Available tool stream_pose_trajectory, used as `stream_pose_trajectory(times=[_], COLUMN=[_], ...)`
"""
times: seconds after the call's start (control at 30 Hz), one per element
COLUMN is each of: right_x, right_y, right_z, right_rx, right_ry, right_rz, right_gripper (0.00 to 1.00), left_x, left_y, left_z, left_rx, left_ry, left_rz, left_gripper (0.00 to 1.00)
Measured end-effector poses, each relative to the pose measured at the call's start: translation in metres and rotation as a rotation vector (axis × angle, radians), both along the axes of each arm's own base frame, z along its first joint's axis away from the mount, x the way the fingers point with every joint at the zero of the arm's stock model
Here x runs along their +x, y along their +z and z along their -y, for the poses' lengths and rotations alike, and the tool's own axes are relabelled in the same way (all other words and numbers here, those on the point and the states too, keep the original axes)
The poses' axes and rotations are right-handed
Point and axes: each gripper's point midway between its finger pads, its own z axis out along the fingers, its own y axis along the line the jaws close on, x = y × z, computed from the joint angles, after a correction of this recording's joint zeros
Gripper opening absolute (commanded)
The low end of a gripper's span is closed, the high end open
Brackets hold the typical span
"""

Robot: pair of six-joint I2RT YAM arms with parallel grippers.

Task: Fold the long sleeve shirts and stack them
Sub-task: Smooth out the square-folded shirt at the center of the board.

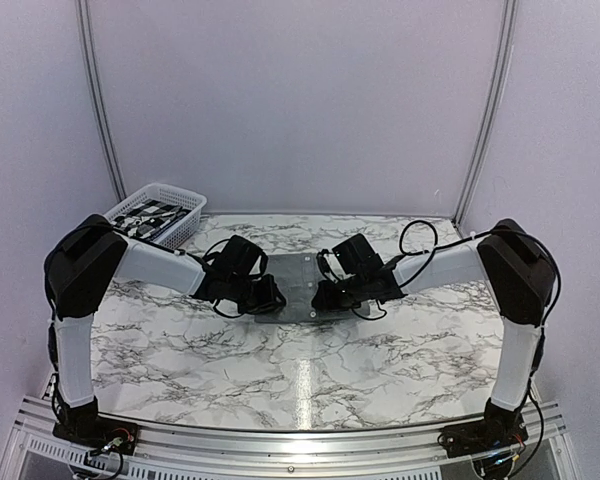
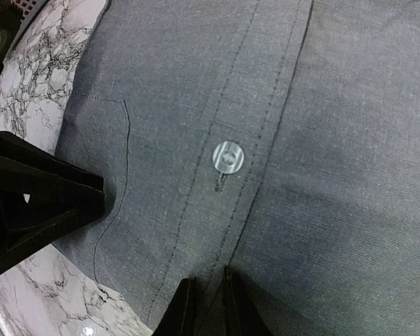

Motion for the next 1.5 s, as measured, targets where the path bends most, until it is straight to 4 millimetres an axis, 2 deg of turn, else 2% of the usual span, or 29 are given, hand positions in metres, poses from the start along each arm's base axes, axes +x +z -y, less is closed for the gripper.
stream_pose_trajectory(times=[0.17, 0.27, 0.4, 0.47, 0.63, 0.9, 1.07, 1.23, 1.37, 1.5], right_x=[0.0, 0.0, 0.006, 0.005, -0.016, -0.023, -0.02, -0.015, -0.012, -0.012], right_y=[0.006, 0.018, 0.028, 0.022, -0.017, -0.009, 0.01, 0.023, 0.026, 0.023], right_z=[0.006, 0.017, 0.041, 0.052, 0.083, 0.091, 0.096, 0.098, 0.101, 0.106], right_rx=[-0.004, 0.011, 0.031, 0.039, 0.008, 0.03, 0.047, 0.041, 0.024, 0.004], right_ry=[-0.023, -0.041, -0.087, -0.106, -0.144, -0.158, -0.17, -0.177, -0.183, -0.193], right_rz=[0.003, 0.005, 0.01, -0.006, -0.099, -0.094, -0.063, -0.036, -0.022, -0.026], right_gripper=[0.16, 0.16, 0.16, 0.16, 0.16, 0.17, 0.24, 0.29, 0.32, 0.33], left_x=[-0.001, -0.002, -0.002, -0.002, -0.004, -0.006, 0.008, 0.021, 0.029, 0.036], left_y=[0.002, 0.002, 0.002, 0.003, 0.005, 0.02, 0.034, 0.028, 0.024, 0.019], left_z=[-0.002, -0.002, -0.004, -0.005, -0.008, -0.025, -0.053, -0.076, -0.073, -0.065], left_rx=[-0.002, 0.002, 0.009, 0.012, 0.027, 0.048, 0.058, 0.103, 0.129, 0.139], left_ry=[0.002, 0.003, 0.006, 0.007, 0.008, 0.03, 0.093, 0.128, 0.107, 0.085], left_rz=[0.002, 0.001, 0.0, 0.0, -0.001, 0.006, 0.022, 0.013, 0.01, 0.013], left_gripper=[0.22, 0.22, 0.21, 0.21, 0.21, 0.24, 0.35, 0.42, 0.47, 0.48])
